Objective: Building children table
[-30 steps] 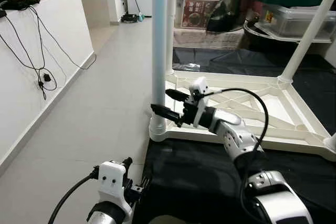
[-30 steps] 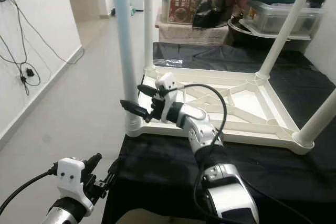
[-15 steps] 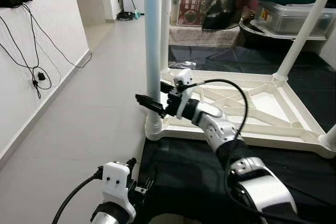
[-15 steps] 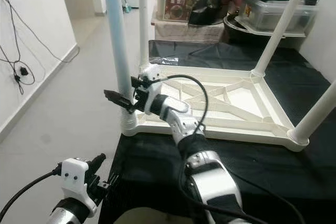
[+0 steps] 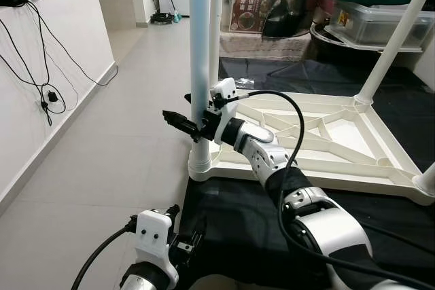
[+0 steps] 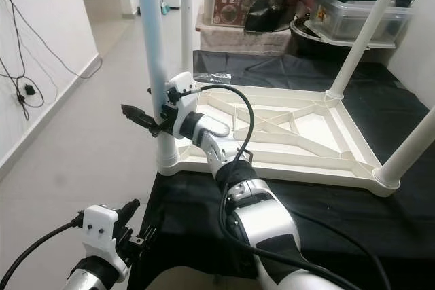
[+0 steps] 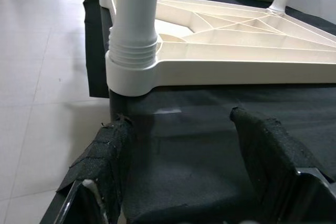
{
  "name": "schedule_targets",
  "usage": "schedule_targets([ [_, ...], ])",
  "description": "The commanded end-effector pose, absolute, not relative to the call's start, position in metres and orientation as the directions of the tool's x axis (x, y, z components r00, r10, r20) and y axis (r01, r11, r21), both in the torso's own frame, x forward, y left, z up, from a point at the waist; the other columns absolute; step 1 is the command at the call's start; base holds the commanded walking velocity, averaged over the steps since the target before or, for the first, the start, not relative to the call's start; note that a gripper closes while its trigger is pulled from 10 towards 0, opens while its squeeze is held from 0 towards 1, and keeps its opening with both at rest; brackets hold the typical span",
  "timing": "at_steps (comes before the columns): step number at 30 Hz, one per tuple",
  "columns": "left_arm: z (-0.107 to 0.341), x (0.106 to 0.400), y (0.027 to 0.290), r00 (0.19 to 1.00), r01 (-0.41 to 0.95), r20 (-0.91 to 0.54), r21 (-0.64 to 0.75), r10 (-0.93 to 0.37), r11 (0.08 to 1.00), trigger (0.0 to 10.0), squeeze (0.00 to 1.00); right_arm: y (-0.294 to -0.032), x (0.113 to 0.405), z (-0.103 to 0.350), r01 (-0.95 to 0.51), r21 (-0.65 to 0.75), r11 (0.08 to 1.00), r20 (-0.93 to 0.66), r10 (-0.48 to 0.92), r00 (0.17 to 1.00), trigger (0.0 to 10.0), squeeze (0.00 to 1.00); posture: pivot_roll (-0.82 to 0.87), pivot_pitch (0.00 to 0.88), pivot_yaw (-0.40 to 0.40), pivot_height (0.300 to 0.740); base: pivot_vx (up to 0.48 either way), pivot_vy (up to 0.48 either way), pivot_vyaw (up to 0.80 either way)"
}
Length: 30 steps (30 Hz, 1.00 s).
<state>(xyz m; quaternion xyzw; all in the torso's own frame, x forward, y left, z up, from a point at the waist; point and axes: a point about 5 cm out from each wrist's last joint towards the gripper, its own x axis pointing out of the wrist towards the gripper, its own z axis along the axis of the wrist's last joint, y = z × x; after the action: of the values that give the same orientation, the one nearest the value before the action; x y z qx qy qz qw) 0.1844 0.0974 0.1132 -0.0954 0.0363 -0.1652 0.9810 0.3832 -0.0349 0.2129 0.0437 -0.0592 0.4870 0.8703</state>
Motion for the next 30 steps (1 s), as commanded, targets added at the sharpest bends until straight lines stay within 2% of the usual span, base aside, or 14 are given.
schedule_targets([
  [1, 0.115, 0.183, 0.098, 0.944, 0.316, -0.030, -0.189, -0.328, 0.930, 10.0, 0.00, -0.029, 0.383, 0.214, -0.859, 0.004, 0.511, 0.134, 0.851, 0.507, 10.0, 0.00, 0.07, 0.000, -0.063, 0.740, 0.000, 0.000, 0.00],
  [2, 0.115, 0.183, 0.097, 0.944, 0.317, -0.030, -0.189, -0.328, 0.929, 10.0, 0.00, -0.029, 0.382, 0.212, -0.861, 0.001, 0.509, 0.128, 0.853, 0.505, 10.0, 0.00, 0.07, 0.000, -0.063, 0.740, 0.000, 0.000, 0.00],
  [3, 0.115, 0.183, 0.097, 0.944, 0.318, -0.030, -0.188, -0.329, 0.929, 10.0, 0.00, -0.028, 0.382, 0.211, -0.865, 0.000, 0.502, 0.121, 0.858, 0.499, 8.3, 0.00, 0.07, 0.000, -0.063, 0.740, 0.000, 0.000, 0.00],
  [4, 0.115, 0.183, 0.097, 0.944, 0.318, -0.030, -0.188, -0.329, 0.929, 10.0, 0.00, -0.027, 0.382, 0.210, -0.866, -0.002, 0.500, 0.115, 0.860, 0.497, 2.8, 0.00, 0.07, 0.000, -0.063, 0.740, 0.000, 0.000, 0.00],
  [5, 0.115, 0.183, 0.097, 0.944, 0.318, -0.030, -0.188, -0.329, 0.929, 10.0, 0.00, -0.027, 0.382, 0.210, -0.866, -0.002, 0.500, 0.115, 0.860, 0.497, 2.8, 0.00, 0.07, 0.000, -0.063, 0.740, 0.000, 0.000, 0.00],
  [6, 0.115, 0.183, 0.097, 0.944, 0.318, -0.030, -0.188, -0.329, 0.929, 10.0, 0.00, -0.026, 0.381, 0.209, -0.866, 0.003, 0.499, 0.111, 0.861, 0.497, 0.0, 0.00, 0.07, 0.000, -0.063, 0.740, 0.000, 0.000, 0.00],
  [19, 0.116, 0.184, 0.098, 0.946, 0.312, -0.029, -0.183, -0.322, 0.932, 10.0, 0.00, -0.027, 0.381, 0.205, -0.866, -0.005, 0.500, 0.100, 0.862, 0.497, 0.0, 0.00, 0.07, 0.000, -0.061, 0.740, 0.000, 0.000, 0.00],
  [22, 0.115, 0.185, 0.100, 0.950, 0.301, -0.031, -0.176, -0.311, 0.937, 10.0, 0.00, -0.033, 0.381, 0.201, -0.846, -0.010, 0.533, 0.107, 0.842, 0.529, 0.0, 0.00, 0.06, 0.000, -0.058, 0.740, 0.000, 0.000, 0.00],
  [25, 0.115, 0.187, 0.106, 0.958, 0.276, -0.031, -0.163, -0.285, 0.947, 10.0, 0.00, -0.050, 0.385, 0.190, -0.735, -0.032, 0.678, 0.098, 0.734, 0.672, 0.0, 0.00, 0.06, 0.000, -0.058, 0.740, 0.000, 0.000, 0.00],
  [26, 0.115, 0.187, 0.106, 0.958, 0.276, -0.031, -0.163, -0.285, 0.947, 10.0, 0.00, -0.050, 0.385, 0.190, -0.735, -0.032, 0.678, 0.098, 0.734, 0.672, 0.0, 0.00, 0.06, 0.000, -0.058, 0.740, 0.000, 0.000, 0.00],
  [28, 0.116, 0.188, 0.110, 0.962, 0.265, -0.029, -0.156, -0.273, 0.951, 10.0, 0.00, -0.065, 0.390, 0.182, -0.596, -0.080, 0.799, 0.054, 0.601, 0.798, 0.0, 0.00, 0.06, 0.000, -0.054, 0.740, 0.000, 0.000, 0.00],
  [29, 0.116, 0.188, 0.110, 0.962, 0.265, -0.029, -0.156, -0.273, 0.951, 10.0, 0.00, -0.065, 0.390, 0.182, -0.596, -0.080, 0.799, 0.054, 0.601, 0.798, 0.0, 0.00, 0.06, 0.000, -0.054, 0.740, 0.000, 0.000, 0.00],
  [30, 0.116, 0.189, 0.111, 0.963, 0.261, -0.027, -0.153, -0.269, 0.953, 10.0, 0.00, -0.075, 0.393, 0.177, -0.498, -0.099, 0.861, 0.028, 0.503, 0.864, 0.0, 0.00, 0.06, 0.000, -0.050, 0.740, 0.000, 0.000, 0.00],
])
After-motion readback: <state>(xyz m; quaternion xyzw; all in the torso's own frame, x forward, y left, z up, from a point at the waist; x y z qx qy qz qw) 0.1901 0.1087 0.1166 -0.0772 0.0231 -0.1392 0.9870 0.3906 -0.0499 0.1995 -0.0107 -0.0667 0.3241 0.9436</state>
